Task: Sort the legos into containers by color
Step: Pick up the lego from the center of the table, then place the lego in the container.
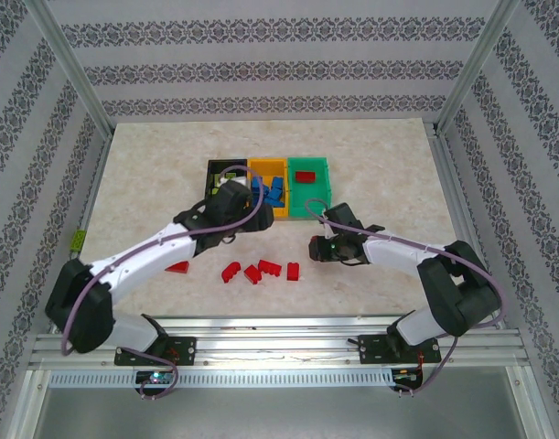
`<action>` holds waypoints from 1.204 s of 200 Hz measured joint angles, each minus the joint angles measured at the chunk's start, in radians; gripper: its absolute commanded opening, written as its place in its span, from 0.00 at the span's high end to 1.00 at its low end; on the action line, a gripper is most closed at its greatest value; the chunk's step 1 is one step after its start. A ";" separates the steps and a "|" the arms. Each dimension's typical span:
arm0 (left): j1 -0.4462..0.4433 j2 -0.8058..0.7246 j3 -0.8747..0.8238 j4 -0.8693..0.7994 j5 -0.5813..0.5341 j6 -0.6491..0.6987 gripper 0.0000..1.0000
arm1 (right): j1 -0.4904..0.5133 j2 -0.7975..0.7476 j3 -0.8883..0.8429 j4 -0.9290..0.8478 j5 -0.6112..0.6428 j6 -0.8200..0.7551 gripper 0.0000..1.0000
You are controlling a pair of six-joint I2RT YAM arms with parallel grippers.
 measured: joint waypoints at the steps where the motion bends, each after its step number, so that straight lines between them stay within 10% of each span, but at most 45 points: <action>1: 0.000 -0.003 -0.005 0.002 0.001 0.000 0.19 | 0.000 0.000 0.001 0.000 0.000 0.000 0.70; 143: 0.008 -0.793 -0.541 -0.218 -0.091 -0.303 0.11 | -0.199 0.140 0.447 0.010 -0.051 -0.029 0.59; 241: 0.029 -0.813 -0.548 -0.471 -0.221 -0.521 0.07 | -0.209 0.162 0.380 0.034 -0.088 -0.031 0.52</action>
